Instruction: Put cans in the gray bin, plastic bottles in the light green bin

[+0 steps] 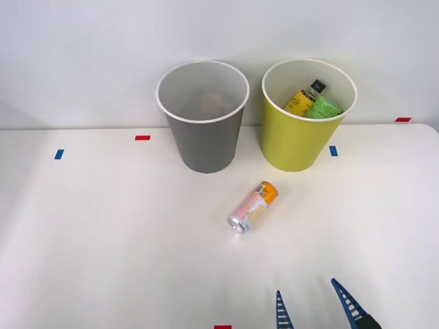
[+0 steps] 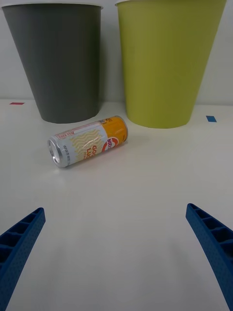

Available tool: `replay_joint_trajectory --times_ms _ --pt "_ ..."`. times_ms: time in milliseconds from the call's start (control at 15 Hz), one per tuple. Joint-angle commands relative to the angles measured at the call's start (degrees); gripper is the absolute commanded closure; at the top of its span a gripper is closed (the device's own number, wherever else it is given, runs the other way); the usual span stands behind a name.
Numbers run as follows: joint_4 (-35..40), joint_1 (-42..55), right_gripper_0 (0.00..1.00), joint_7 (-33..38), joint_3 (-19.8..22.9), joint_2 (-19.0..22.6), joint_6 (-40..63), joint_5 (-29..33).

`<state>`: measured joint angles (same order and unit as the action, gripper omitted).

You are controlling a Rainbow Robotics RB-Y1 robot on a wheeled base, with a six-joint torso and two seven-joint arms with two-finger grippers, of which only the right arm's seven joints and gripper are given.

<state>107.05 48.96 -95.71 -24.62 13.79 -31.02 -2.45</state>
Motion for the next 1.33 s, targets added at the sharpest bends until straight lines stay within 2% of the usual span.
replay_joint_trajectory --times_ms 67,1333 --pt "0.0 0.0 0.0 0.0 0.0 0.0 0.0 0.0" --pt "0.0 0.0 0.0 0.0 0.0 0.0 0.0 0.0"
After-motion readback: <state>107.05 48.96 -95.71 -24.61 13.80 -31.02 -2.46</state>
